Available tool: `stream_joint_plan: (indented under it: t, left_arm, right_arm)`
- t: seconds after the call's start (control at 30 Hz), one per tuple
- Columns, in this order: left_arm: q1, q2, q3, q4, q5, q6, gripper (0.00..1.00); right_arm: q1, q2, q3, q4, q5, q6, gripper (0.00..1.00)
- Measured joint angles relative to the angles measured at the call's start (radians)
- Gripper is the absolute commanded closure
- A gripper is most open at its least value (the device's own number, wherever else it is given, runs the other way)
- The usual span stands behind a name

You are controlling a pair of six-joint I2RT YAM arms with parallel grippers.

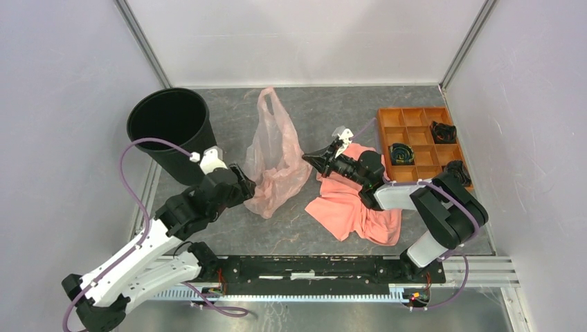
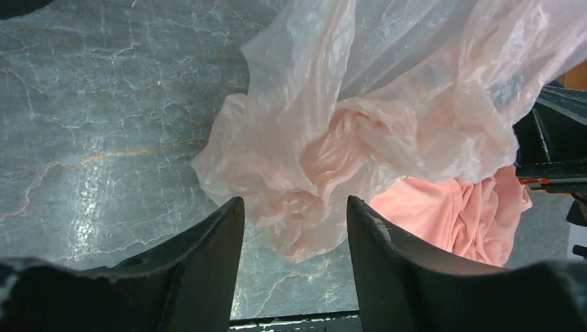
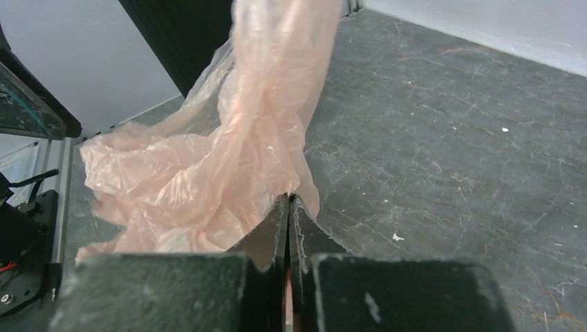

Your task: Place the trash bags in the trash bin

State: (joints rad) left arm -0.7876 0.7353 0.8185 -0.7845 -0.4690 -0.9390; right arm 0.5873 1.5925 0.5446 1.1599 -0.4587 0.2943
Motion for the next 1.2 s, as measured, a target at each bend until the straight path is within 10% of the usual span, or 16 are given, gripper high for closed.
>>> stream_joint_plan:
  t: [0.27, 0.83, 1.03, 1.2]
  left_arm:
    - [0.0, -0.176, -0.107, 0.032, 0.021, -0.069, 0.57]
    - [0.0, -0.059, -0.225, 0.117, 0.1, -0.097, 0.33]
    - [0.0, 0.025, -0.225, 0.162, 0.081, -0.093, 0.45]
    - [0.0, 0.097, -0.225, 0.185, 0.072, -0.076, 0.81]
  right_arm:
    - [0.0, 0.011, 0.0, -0.002, 0.0, 0.008, 1.0]
    - [0.0, 0.031, 0.0, 0.013, -0.003, 0.033, 0.99]
    - [0.0, 0.032, 0.0, 0.013, -0.005, 0.034, 1.0]
    - [0.0, 0.032, 0.0, 0.013, -0.008, 0.035, 1.0]
